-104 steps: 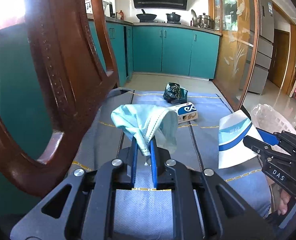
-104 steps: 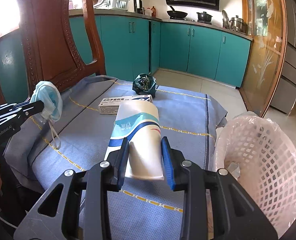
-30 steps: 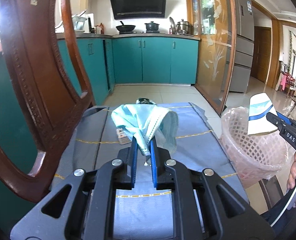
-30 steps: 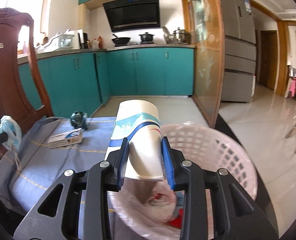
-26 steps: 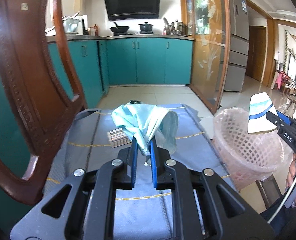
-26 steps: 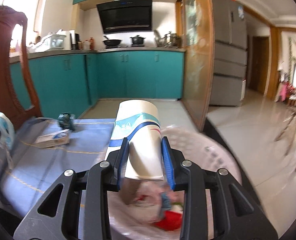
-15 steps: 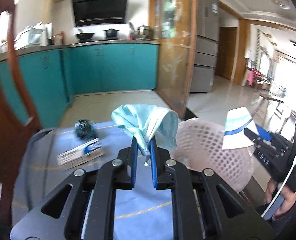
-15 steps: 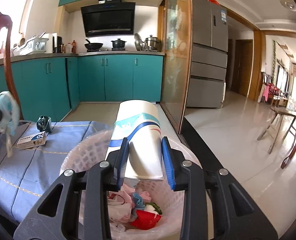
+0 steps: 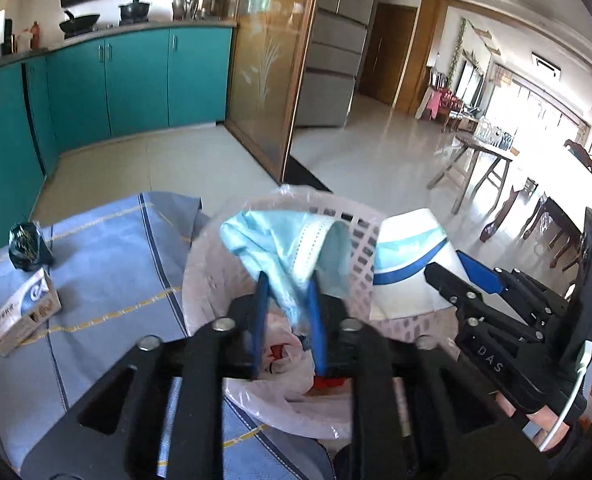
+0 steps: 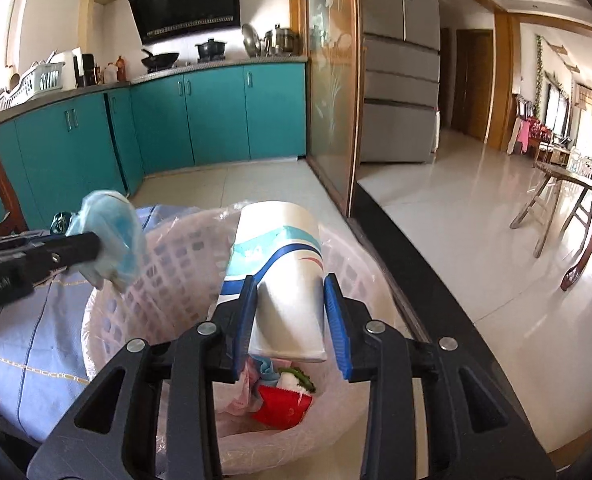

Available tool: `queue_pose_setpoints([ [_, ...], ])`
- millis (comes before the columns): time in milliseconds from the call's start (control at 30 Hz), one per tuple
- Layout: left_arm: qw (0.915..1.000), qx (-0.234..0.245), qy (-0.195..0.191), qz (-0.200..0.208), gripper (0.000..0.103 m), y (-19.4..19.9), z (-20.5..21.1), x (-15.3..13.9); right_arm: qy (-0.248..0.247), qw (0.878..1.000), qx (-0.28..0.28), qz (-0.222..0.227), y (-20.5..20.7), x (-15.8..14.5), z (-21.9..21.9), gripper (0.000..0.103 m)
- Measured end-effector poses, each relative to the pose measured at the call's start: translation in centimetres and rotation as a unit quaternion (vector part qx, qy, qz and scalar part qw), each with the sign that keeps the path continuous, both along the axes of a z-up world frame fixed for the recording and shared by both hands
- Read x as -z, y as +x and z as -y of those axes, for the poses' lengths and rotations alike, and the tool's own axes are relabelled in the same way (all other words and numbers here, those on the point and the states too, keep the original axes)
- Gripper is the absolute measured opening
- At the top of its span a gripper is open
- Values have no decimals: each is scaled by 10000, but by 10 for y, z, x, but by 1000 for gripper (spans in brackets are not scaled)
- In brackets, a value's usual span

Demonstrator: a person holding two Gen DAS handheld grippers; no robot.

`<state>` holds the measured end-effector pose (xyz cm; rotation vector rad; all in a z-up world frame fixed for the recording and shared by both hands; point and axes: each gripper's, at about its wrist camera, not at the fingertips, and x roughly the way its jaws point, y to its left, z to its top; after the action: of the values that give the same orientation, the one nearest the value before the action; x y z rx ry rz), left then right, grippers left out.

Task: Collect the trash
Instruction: 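Open both grippers to drop the mask and cup into the basket, then move back to the table and grasp the white medicine box with the right gripper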

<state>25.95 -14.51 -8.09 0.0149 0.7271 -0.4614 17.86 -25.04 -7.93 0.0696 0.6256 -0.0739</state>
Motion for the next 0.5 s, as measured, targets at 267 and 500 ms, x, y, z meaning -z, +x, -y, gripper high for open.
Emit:
queue_pose_setpoints([
  [267, 9973, -677, 44, 271, 59, -9, -53, -4, -142, 9997, -173, 75, 2, -5, -16, 66],
  [500, 9839, -1733, 276, 350, 65, 7, -154, -17, 173, 9940, -1036, 305, 14, -18, -60, 68],
])
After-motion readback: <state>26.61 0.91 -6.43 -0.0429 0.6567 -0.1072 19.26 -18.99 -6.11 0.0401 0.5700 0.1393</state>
